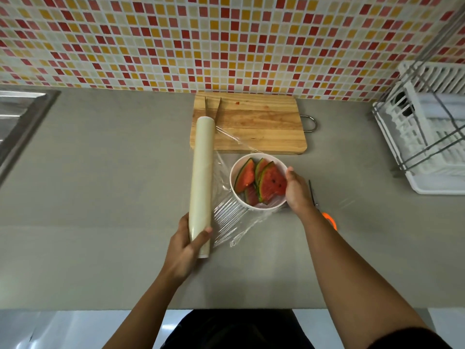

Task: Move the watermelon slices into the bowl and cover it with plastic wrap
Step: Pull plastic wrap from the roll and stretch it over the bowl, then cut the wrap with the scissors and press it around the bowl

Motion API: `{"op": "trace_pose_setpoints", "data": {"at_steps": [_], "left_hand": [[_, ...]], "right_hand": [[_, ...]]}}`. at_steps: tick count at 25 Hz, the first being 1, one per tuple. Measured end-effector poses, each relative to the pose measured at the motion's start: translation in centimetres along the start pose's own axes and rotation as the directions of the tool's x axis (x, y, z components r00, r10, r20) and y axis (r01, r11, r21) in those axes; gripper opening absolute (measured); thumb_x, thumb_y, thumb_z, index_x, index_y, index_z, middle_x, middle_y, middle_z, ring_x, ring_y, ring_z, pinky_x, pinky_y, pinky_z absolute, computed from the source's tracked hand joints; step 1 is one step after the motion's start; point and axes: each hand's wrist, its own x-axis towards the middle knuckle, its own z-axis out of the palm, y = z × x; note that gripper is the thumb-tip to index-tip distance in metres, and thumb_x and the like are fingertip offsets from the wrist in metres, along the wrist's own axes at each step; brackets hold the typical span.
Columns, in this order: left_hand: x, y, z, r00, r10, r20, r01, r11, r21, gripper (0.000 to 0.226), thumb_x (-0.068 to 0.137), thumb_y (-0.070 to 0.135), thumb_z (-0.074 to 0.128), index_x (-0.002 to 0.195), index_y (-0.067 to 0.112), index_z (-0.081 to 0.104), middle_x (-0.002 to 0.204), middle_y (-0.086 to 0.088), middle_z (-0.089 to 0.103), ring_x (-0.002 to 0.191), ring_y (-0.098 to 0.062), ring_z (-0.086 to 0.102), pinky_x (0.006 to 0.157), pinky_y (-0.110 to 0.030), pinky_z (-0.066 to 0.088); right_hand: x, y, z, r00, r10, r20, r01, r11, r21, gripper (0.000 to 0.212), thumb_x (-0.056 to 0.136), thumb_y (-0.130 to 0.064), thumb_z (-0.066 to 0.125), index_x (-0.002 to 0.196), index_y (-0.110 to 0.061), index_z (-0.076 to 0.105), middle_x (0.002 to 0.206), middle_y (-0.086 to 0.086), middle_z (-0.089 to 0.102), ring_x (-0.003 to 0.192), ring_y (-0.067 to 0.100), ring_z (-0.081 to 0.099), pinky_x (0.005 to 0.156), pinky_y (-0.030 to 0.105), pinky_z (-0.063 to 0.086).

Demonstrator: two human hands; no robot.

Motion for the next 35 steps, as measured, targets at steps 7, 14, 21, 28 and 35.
{"op": "trace_pose_setpoints", "data": {"at_steps": [7,14,21,28,35], "left_hand": [[0.3,-0.3,0.5,0.999,0.023,-0.035,-0.021,0.998,0.055,0.063,0.071,0.050,0.059,0.128,0.025,0.044,0.108,0.003,0.059,0.092,-0.007,0.057,0.071,-0.028,0.045],[0.4,-0.8,0.9,0.997,0.051,-0.055,-0.048,0.997,0.055,0.058,0.071,0.048,0.059,0.122,0.026,0.047,0.105,0.003,0.060,0.093,-0.014,0.059,0.070,-0.029,0.043],[0.3,-0.7,0.8,0.996,0.043,-0.080,-0.042,0.999,0.008,0.055,0.071,0.048,0.059,0.120,0.025,0.049,0.104,0.003,0.061,0.091,-0.002,0.058,0.068,-0.022,0.044],[0.0,-0.7,1.0,0.995,0.024,-0.095,-0.031,0.997,-0.070,0.046,0.081,0.046,0.062,0.118,0.022,0.053,0.103,0.007,0.063,0.088,0.001,0.059,0.066,-0.016,0.043],[-0.4,-0.6,1.6,0.993,-0.008,-0.116,-0.013,0.984,-0.176,0.025,0.093,0.037,0.053,0.108,0.018,0.055,0.093,0.006,0.061,0.083,-0.010,0.058,0.069,-0.024,0.046]], "right_hand": [[-1.6,-0.3,-4.6,0.973,-0.110,-0.205,0.050,0.959,-0.279,0.042,0.097,-0.033,0.030,0.108,-0.006,0.060,0.120,0.022,0.059,0.115,0.038,0.052,0.094,0.040,0.039],[-5.3,4.0,-8.3,0.994,0.041,-0.097,-0.098,0.684,-0.722,0.029,0.082,-0.018,0.056,0.104,0.001,0.052,0.108,0.025,0.060,0.105,0.038,0.056,0.083,0.037,0.044],[-5.6,4.1,-8.1,0.991,-0.046,-0.129,-0.051,0.749,-0.661,0.031,0.095,-0.019,0.039,0.115,0.001,0.052,0.111,0.027,0.061,0.106,0.041,0.055,0.086,0.040,0.041],[-12.3,2.8,-3.1,0.941,-0.232,0.245,0.161,0.947,0.280,0.032,0.090,-0.009,0.050,0.103,-0.038,0.051,0.080,-0.006,0.061,0.075,0.007,0.058,0.073,0.020,0.048],[-18.4,4.1,0.0,0.919,-0.185,0.347,0.039,0.921,0.387,0.024,0.084,-0.003,0.061,0.091,-0.021,0.047,0.073,-0.004,0.057,0.058,-0.008,0.055,0.061,0.007,0.043]]}}
